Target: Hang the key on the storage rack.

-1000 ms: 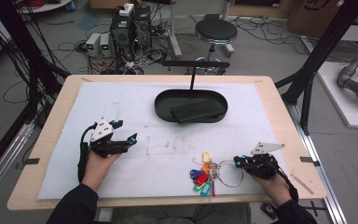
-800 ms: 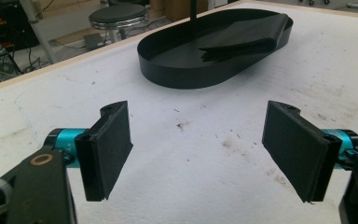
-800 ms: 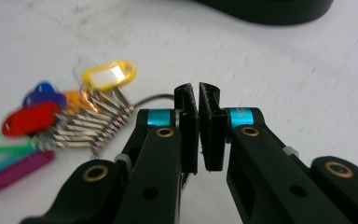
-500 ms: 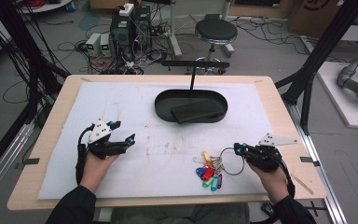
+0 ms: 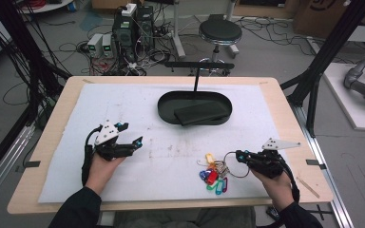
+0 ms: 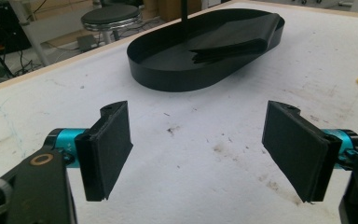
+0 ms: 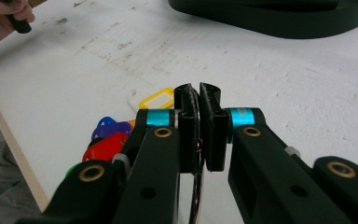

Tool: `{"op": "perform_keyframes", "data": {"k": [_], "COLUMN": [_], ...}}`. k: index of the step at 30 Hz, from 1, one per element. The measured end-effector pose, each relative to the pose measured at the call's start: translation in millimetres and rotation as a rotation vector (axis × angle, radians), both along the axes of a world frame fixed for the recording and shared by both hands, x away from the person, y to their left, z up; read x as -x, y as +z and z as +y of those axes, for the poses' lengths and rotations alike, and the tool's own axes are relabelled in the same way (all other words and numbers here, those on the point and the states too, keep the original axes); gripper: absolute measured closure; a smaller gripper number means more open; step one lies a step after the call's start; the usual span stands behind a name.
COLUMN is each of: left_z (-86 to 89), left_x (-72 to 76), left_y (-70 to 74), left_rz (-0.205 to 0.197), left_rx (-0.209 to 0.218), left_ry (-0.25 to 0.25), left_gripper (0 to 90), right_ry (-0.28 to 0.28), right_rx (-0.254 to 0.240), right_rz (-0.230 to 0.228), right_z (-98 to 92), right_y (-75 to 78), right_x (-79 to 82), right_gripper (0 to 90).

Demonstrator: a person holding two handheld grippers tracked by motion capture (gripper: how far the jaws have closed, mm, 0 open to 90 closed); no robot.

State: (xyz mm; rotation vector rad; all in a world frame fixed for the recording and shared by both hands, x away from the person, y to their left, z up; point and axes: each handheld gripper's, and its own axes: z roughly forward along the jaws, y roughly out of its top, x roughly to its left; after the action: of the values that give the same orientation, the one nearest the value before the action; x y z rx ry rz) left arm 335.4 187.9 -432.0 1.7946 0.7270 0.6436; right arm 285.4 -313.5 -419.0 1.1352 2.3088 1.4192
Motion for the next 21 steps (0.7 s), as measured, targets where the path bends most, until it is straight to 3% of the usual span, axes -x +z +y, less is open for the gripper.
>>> {"op": "perform_keyframes", "data": {"k": [21], "left_z": [0.3], "left_x": [4.1], "left_y": [7.7], "left_rz": [-0.008], "left_rx": [0.027], "left_ry": [-0.037], "left_gripper": [25.1], "right_ry": [0.047], "right_rx": [-0.028], "right_rz": [-0.131], "right_z": [3.9], "right_y": [39.7], "right_x": [-11.7], "right_gripper": [87.2]}}
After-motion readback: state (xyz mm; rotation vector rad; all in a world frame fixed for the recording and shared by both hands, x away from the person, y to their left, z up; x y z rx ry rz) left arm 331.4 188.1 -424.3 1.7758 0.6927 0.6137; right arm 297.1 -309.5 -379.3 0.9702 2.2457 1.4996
